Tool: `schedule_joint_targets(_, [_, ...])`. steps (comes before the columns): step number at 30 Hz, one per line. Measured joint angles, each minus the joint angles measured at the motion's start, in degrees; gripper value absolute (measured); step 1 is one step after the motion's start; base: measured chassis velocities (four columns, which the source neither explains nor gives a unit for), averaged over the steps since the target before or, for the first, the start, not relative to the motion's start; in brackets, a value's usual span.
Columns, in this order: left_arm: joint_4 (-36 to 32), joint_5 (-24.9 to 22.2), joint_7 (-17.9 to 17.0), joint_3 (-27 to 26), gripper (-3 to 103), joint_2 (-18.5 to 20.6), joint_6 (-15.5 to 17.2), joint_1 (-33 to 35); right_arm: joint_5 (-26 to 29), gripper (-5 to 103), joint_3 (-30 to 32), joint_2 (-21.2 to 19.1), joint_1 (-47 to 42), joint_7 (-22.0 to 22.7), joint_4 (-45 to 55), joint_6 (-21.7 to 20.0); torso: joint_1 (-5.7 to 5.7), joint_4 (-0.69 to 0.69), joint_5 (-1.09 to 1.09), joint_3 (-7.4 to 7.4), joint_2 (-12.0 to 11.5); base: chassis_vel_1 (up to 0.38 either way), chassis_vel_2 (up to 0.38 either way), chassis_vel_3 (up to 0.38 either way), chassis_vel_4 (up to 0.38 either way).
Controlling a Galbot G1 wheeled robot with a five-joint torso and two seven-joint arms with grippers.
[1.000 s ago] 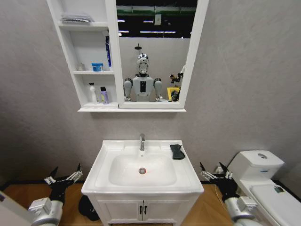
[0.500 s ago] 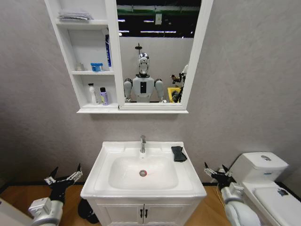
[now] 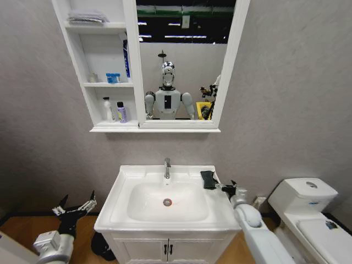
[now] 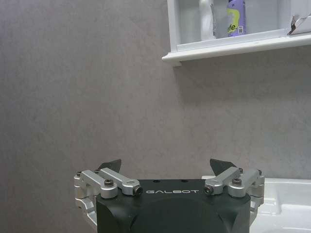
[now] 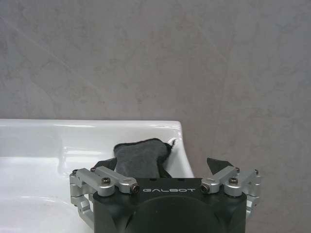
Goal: Move facial cleanser and shampoo from washbasin to cabinet, then wipe washbasin with towel.
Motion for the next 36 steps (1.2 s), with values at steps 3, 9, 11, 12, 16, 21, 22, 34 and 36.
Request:
schedule_joint_targets(3, [0.0, 0.0, 0.0, 0.0, 100, 0.0, 0.0, 0.0, -0.4, 100, -1.6, 0.4, 2.3, 0.0, -2.4, 0.2, 0.0, 0.0, 0.01, 0.0, 0.0, 0.0, 0.0, 0.0, 0.0])
schedule_joint_targets(9, [0.0, 0.0, 0.0, 0.0, 100, 0.0, 0.0, 0.0, -1.2, 100, -3.9, 1.4, 6.4, -0.1, -8.4, 0.5, 0.0, -0.01, 0.02, 0.0, 0.0, 0.0, 0.0, 0.0, 0.0])
schedule_joint_targets(11, [0.0, 0.0, 0.0, 0.0, 100, 0.0, 0.0, 0.0, -1.3, 100, -4.1, 1.5, 7.3, -0.2, -10.3, 0.6, 0.0, -0.02, 0.01, 0.0, 0.0, 0.0, 0.0, 0.0, 0.0])
schedule_joint_targets(12, [0.0, 0.0, 0.0, 0.0, 100, 0.0, 0.0, 0.0, -1.3, 100, -4.1, 1.5, 7.3, -0.2, -10.3, 0.6, 0.0, -0.02, 0.01, 0.0, 0.0, 0.0, 0.0, 0.0, 0.0])
schedule_joint_targets(16, [0.0, 0.0, 0.0, 0.0, 100, 0.0, 0.0, 0.0, -2.1, 98, -4.1, 1.6, 8.1, -0.6, -12.7, 1.3, 0.0, -0.02, 0.02, 0.0, 0.0, 0.0, 0.0, 0.0, 0.0])
schedule_joint_targets(21, [0.0, 0.0, 0.0, 0.0, 100, 0.0, 0.0, 0.0, -3.9, 84, -4.1, 1.6, 8.3, -2.0, -13.9, 2.3, 0.0, -0.02, 0.02, 0.0, 0.0, 0.0, 0.0, 0.0, 0.0])
schedule_joint_targets(22, [0.0, 0.0, 0.0, 0.0, 100, 0.0, 0.0, 0.0, -3.9, 84, -4.1, 1.6, 8.3, -2.0, -13.9, 2.3, 0.0, -0.02, 0.02, 0.0, 0.0, 0.0, 0.0, 0.0, 0.0])
schedule_joint_targets(34, [0.0, 0.0, 0.0, 0.0, 100, 0.0, 0.0, 0.0, -3.8, 79, -4.8, 3.0, 9.2, -2.4, -16.5, 2.6, 0.0, -0.01, 0.02, -0.01, 0.0, 0.0, 0.0, 0.0, 0.0])
schedule_joint_targets(36, [0.0, 0.0, 0.0, 0.0, 100, 0.0, 0.0, 0.0, -3.8, 75, -4.7, 3.0, 9.3, -2.5, -16.8, 2.7, 0.0, -0.02, 0.02, -0.01, 0.0, 0.0, 0.0, 0.0, 0.0])
